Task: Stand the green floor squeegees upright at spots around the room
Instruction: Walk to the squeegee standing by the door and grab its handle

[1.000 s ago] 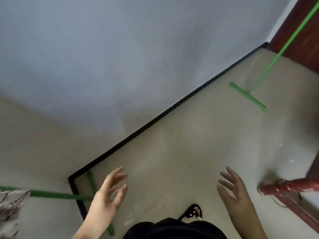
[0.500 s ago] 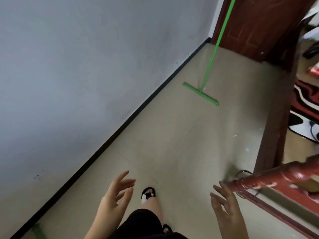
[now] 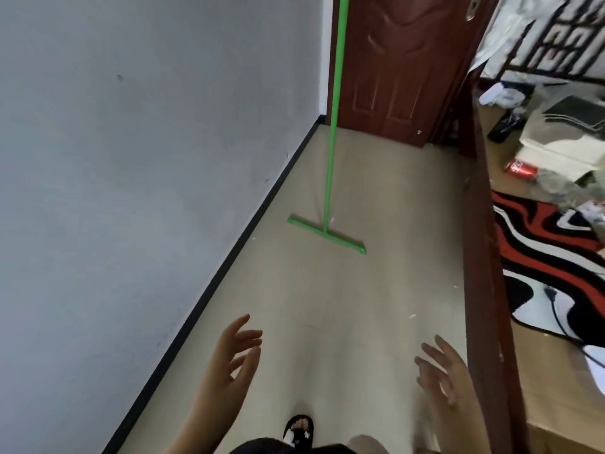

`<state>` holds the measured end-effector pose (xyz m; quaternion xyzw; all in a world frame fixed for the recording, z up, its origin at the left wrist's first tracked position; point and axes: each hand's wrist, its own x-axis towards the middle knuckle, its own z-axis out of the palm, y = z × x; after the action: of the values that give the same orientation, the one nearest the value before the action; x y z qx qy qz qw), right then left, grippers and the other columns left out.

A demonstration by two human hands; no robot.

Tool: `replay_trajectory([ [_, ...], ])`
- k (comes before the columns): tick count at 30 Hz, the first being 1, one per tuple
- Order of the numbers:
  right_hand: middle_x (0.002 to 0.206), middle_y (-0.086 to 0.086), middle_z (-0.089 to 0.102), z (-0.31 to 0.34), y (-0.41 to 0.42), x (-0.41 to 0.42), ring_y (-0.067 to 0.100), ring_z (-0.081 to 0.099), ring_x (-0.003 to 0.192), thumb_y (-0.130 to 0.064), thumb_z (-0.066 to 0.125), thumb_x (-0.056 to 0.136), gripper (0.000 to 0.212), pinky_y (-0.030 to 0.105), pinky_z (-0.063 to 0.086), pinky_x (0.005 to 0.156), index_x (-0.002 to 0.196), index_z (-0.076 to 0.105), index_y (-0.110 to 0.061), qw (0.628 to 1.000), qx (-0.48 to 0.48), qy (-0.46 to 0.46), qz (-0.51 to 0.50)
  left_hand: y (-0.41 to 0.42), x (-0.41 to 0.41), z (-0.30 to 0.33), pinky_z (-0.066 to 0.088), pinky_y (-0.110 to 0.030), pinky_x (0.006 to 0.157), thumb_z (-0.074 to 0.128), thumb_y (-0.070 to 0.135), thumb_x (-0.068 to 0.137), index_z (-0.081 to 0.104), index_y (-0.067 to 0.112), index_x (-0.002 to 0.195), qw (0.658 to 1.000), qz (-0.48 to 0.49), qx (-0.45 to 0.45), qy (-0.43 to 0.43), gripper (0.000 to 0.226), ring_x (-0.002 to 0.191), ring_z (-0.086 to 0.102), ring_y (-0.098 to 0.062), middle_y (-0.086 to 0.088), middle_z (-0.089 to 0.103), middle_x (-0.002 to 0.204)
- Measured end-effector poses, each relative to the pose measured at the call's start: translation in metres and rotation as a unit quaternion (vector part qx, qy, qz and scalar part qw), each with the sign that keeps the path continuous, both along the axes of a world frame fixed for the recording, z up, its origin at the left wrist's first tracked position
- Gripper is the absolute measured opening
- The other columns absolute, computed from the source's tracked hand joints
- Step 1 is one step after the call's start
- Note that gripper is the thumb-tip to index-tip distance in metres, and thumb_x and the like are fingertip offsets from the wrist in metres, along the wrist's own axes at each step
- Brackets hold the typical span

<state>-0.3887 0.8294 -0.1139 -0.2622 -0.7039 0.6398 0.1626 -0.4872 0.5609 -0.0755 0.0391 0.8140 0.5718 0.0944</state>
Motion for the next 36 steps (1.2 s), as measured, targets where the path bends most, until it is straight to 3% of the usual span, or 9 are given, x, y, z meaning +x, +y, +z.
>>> replay_trajectory([
  [3,0.113,-0.004,0.06,-0.002,0.046,-0.049,-0.004,0.062,0.091,-0.039,0.067,0.071,0.041,0.006,0.049,0.067,0.105,0.046,-0.045,1.0,-0.003,-0.012,-0.017,0.046,-0.056,-0.004,0.051,-0.022,0.079,0.055,0.01,0.086,0.042,0.043,0.114,1.0,-0.018,0.001,-0.003,0.045,0.094,0.064,0.0,0.004,0.068,0.099],
  [6,0.116,0.001,0.06,-0.012,0.097,-0.094,-0.006,0.062,0.089,-0.017,0.06,0.082,0.039,0.007,0.049,0.07,0.104,0.048,-0.047,0.999,0.009,-0.016,-0.028,0.095,-0.109,-0.015,0.051,-0.012,0.077,0.056,0.012,0.086,0.041,0.046,0.114,1.0,-0.018,0.001,-0.007,0.046,0.095,0.064,0.0,0.021,0.062,0.107],
  [8,0.118,-0.004,0.059,-0.012,0.134,-0.127,-0.001,0.061,0.094,-0.022,0.055,0.079,0.037,0.009,0.049,0.073,0.105,0.049,-0.047,1.0,0.018,-0.013,-0.016,0.132,-0.143,-0.022,0.05,-0.008,0.075,0.054,0.004,0.086,0.042,0.046,0.113,1.0,0.001,-0.001,-0.004,0.051,0.095,0.064,-0.002,0.015,0.065,0.104],
  [13,0.11,-0.018,0.063,0.005,0.249,-0.221,0.01,0.06,0.104,-0.039,0.055,0.07,0.037,0.012,0.048,0.078,0.103,0.052,-0.054,0.999,0.026,-0.009,0.021,0.246,-0.214,-0.023,0.05,-0.025,0.08,0.053,0.003,0.087,0.042,0.044,0.113,0.998,0.054,0.03,-0.002,0.05,0.094,0.064,-0.002,0.002,0.066,0.105],
  [19,0.108,-0.017,0.063,0.016,0.345,-0.339,0.016,0.06,0.104,-0.039,0.054,0.069,0.035,0.012,0.048,0.077,0.102,0.051,-0.05,0.997,0.025,-0.013,0.078,0.33,-0.292,-0.02,0.05,-0.008,0.075,0.053,0.002,0.086,0.044,0.045,0.111,0.994,0.109,0.027,-0.007,0.051,0.094,0.064,-0.001,0.017,0.064,0.105],
  [22,0.111,-0.013,0.063,0.005,0.374,-0.4,0.012,0.061,0.101,-0.04,0.055,0.071,0.034,0.012,0.048,0.078,0.101,0.052,-0.055,0.994,0.035,-0.019,0.104,0.354,-0.334,-0.023,0.054,-0.016,0.076,0.053,0.002,0.086,0.044,0.046,0.109,0.988,0.154,0.019,-0.012,0.051,0.092,0.064,-0.001,0.005,0.069,0.097],
  [24,0.108,-0.022,0.064,-0.003,0.391,-0.447,0.011,0.061,0.103,-0.053,0.058,0.074,0.031,0.013,0.048,0.08,0.104,0.051,-0.057,0.992,0.036,-0.025,0.12,0.37,-0.369,-0.028,0.053,-0.017,0.076,0.053,0.003,0.086,0.043,0.046,0.109,0.985,0.17,0.014,-0.009,0.05,0.091,0.064,0.001,0.003,0.068,0.098],
  [28,0.106,-0.035,0.06,0.001,0.416,-0.544,0.008,0.06,0.102,-0.085,0.053,0.049,0.062,0.014,0.048,0.079,0.105,0.048,-0.059,0.988,0.044,-0.016,0.149,0.395,-0.456,-0.023,0.048,-0.018,0.075,0.052,0.004,0.087,0.041,0.048,0.109,0.983,0.183,0.011,0.005,0.05,0.094,0.062,0.001,0.002,0.065,0.105],
  [36,0.113,-0.016,0.061,0.039,0.426,-0.695,0.016,0.058,0.107,-0.062,0.055,0.072,0.037,0.036,0.05,0.091,0.107,0.048,-0.053,0.972,0.012,0.034,0.234,0.424,-0.579,0.005,0.045,-0.018,0.078,0.052,0.006,0.088,0.039,0.049,0.108,0.977,0.211,-0.012,0.039,0.049,0.097,0.059,0.004,0.005,0.063,0.106],
])
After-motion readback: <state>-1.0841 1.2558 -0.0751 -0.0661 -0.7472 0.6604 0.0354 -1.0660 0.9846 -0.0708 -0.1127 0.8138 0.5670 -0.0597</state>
